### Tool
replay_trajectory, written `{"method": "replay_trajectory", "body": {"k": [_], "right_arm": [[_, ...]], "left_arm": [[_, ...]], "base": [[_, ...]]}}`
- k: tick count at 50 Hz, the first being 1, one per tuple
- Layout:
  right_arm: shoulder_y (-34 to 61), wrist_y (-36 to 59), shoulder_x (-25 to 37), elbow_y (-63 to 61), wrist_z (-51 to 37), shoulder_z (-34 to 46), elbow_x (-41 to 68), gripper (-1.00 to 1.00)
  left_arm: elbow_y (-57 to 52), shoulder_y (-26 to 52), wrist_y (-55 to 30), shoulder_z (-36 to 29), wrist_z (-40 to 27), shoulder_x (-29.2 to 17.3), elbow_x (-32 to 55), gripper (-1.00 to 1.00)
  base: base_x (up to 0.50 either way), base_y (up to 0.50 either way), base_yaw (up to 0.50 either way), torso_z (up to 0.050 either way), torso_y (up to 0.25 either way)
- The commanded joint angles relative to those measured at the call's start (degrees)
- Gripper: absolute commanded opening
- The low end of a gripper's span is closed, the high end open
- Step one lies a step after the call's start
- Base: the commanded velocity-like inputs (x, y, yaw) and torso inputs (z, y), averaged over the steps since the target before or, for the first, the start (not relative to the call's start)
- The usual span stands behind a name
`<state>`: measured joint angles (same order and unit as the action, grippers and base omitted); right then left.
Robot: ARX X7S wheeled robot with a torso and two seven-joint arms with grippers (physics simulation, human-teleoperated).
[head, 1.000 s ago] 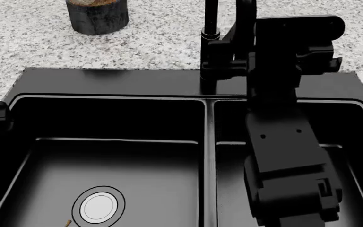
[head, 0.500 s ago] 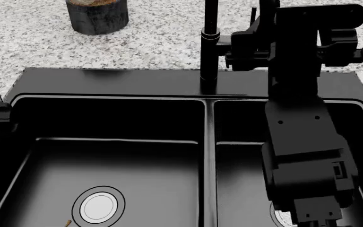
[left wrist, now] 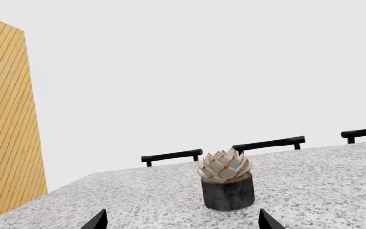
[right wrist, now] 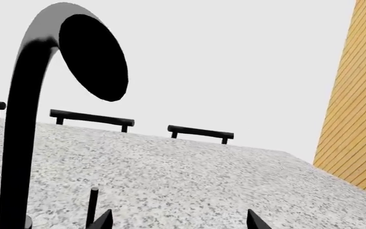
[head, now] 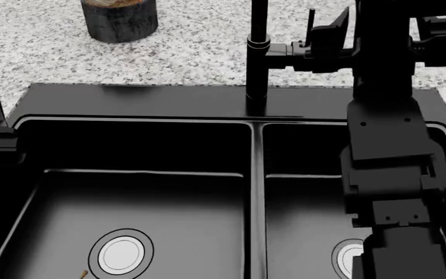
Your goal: Turn the sink spout to the right.
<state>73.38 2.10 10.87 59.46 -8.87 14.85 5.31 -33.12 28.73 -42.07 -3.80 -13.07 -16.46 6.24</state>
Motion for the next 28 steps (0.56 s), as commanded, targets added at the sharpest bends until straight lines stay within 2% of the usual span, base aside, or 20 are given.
{"method": "replay_trajectory", "body": {"k": [1, 28], "right_arm": [[4.9, -8.8, -2.1, 15.4, 1.1, 0.9, -0.1, 1.0], [3.7, -6.7, -1.3, 15.5, 0.4, -2.8, -3.2, 1.0]], "left_arm": [[0.0, -0.2, 0.2, 0.4, 0.1, 0.0, 0.4, 1.0], [-0.2, -0.4, 0.8, 0.5, -0.9, -0.2, 0.5, 1.0]], "base": [[0.0, 0.0, 0.0, 0.0, 0.0], [0.0, 0.0, 0.0, 0.0, 0.0]]}}
